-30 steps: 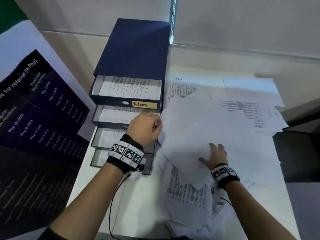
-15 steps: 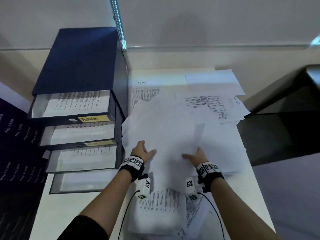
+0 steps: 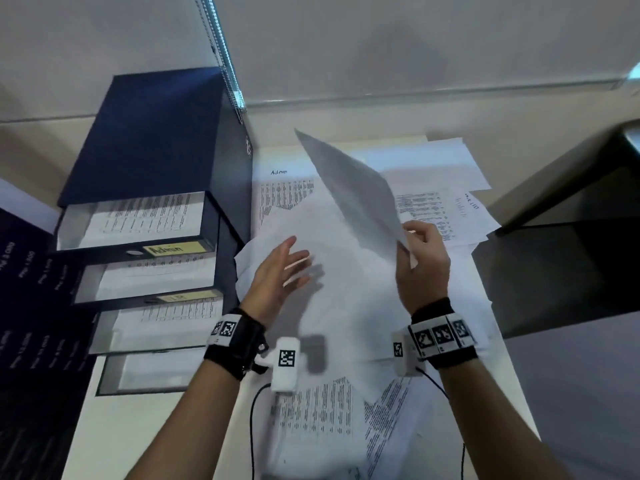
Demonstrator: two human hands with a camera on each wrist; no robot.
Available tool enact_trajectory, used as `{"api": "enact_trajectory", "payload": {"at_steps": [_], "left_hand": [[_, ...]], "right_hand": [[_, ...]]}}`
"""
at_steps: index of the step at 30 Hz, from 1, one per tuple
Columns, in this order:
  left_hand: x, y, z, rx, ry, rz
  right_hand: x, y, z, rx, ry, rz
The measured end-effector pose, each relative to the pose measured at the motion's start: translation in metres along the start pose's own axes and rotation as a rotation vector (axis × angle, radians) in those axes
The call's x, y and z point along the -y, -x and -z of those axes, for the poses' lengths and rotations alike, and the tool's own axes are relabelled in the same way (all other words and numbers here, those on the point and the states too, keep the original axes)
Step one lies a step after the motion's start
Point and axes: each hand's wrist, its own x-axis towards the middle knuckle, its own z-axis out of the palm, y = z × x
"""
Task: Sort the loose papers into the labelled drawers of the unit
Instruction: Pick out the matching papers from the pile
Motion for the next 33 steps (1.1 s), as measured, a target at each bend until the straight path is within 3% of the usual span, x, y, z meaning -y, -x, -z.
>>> {"api": "enact_trajectory", "payload": {"at_steps": [2, 5, 6, 9, 12, 13, 17, 18, 20, 23, 26, 30, 33], "left_hand": [[-0.025, 0.017, -0.009, 0.097, 0.079, -0.035], [-0.039, 0.034, -0.017, 0.167, 0.018, -0.052], [-0.036, 0.036, -0.017, 0.127, -0.003, -0.032], [-0.017, 0.034, 0.0, -0.165, -0.178, -0.037], [-0.01, 0.037, 0.032, -0.224, -0.433, -0.07], [-0.013, 0.042, 0.042, -0.201, -0.462, -0.062], [-0.045, 0.07, 0.073, -0.039, -0.466, -0.063], [-0.055, 0.078, 0.079, -0.012, -0.465, -0.062], [-0.069, 0.091, 0.093, 0.003, -0.449, -0.064], [-0.077, 0.108, 0.119, -0.099, -0.383, -0.094], [-0.079, 0.128, 0.145, -0.205, -0.343, -0.14], [-0.084, 0.157, 0.174, -0.182, -0.391, -0.084], [-0.079, 0.173, 0.2, -0.185, -0.415, -0.044]], "right_hand": [[0.006, 0.009, -0.006, 0.12, 0.054, 0.15], [0.017, 0.045, -0.023, 0.369, 0.198, 0.302], [0.021, 0.059, -0.028, 0.436, 0.211, 0.314], [0.025, 0.093, -0.037, 0.727, 0.162, 0.341], [0.034, 0.096, -0.034, 0.988, -0.072, 0.199], [0.038, 0.09, -0.034, 0.973, -0.159, 0.096], [0.04, 0.049, -0.035, 0.55, -0.307, -0.229], [0.044, 0.04, -0.034, 0.545, -0.355, -0.32], [0.052, 0.031, -0.038, 0.697, -0.488, -0.475], [0.081, 0.041, -0.05, 0.898, -0.74, -0.609], [0.115, 0.051, -0.067, 0.866, -0.759, -0.577], [0.163, 0.034, -0.096, 0.765, -0.694, -0.52], [0.185, 0.031, -0.122, 0.867, -0.598, -0.56]]}}
